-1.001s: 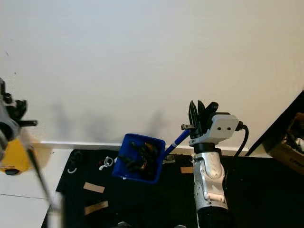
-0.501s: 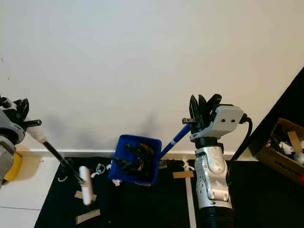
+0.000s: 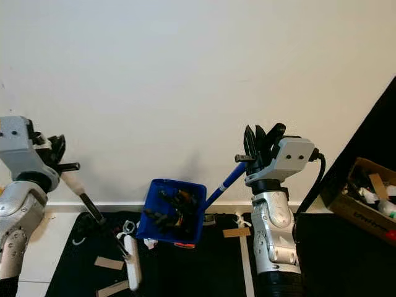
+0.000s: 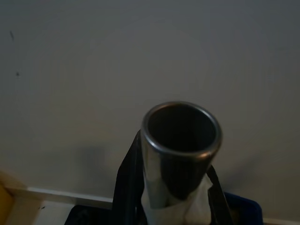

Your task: Sweep floor

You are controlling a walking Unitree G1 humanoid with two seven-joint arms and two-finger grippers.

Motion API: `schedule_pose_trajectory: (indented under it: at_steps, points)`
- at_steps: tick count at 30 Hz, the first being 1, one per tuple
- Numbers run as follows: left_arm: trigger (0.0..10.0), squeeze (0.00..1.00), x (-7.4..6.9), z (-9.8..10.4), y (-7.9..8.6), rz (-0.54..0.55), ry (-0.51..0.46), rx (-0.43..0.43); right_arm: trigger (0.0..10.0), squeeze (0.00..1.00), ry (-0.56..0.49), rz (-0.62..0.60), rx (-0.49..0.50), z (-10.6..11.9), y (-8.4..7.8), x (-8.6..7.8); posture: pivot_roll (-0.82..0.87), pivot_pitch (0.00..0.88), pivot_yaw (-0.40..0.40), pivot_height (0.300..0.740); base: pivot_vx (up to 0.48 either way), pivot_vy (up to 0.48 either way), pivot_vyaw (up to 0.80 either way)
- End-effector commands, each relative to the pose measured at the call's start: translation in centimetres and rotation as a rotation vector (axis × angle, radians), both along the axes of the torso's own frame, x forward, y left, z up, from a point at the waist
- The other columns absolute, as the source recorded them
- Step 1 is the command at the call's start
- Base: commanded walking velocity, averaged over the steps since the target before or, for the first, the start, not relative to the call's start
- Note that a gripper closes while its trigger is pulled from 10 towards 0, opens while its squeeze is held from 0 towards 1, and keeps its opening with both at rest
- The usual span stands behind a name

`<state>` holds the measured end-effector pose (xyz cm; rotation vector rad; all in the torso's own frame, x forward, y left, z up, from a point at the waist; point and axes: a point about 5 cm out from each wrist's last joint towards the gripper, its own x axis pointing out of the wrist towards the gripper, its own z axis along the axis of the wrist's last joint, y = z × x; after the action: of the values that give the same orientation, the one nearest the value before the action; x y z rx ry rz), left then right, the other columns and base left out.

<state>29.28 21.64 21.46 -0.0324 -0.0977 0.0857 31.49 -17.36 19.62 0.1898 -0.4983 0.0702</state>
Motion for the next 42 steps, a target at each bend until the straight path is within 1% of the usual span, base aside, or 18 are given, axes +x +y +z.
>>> schedule_pose_trajectory:
  at_steps: [1, 7, 19, 42]
  points:
    - [10.0, 0.0, 0.05, 0.19, 0.37, 0.04, -0.027, 0.025, 10.0, 0.0, -0.105, -0.012, 0.03, 2.03, -0.08, -0.59, 0.05, 0.101, 0.084, 0.74, 0.0, -0.27, 0.0]
    - [10.0, 0.0, 0.47, 0.02, 0.54, 0.061, -0.026, 0.009, 10.0, 0.0, -0.099, -0.013, 0.025, 1.98, -0.08, -0.61, 0.05, 0.102, 0.087, 0.74, 0.133, -0.364, 0.0]
    - [10.0, 0.0, 0.57, -0.13, 0.52, 0.063, -0.027, 0.007, 10.0, 0.0, -0.089, -0.011, 0.018, 1.75, -0.08, -0.71, 0.04, 0.103, 0.088, 0.74, 0.297, -0.37, 0.0]
    - [10.0, 0.0, 0.72, -0.13, 0.44, 0.06, -0.037, 0.002, 10.0, 0.0, -0.075, 0.004, 0.01, 1.48, 0.24, -0.7, 0.04, 0.102, 0.086, 0.74, 0.305, -0.308, 0.0]
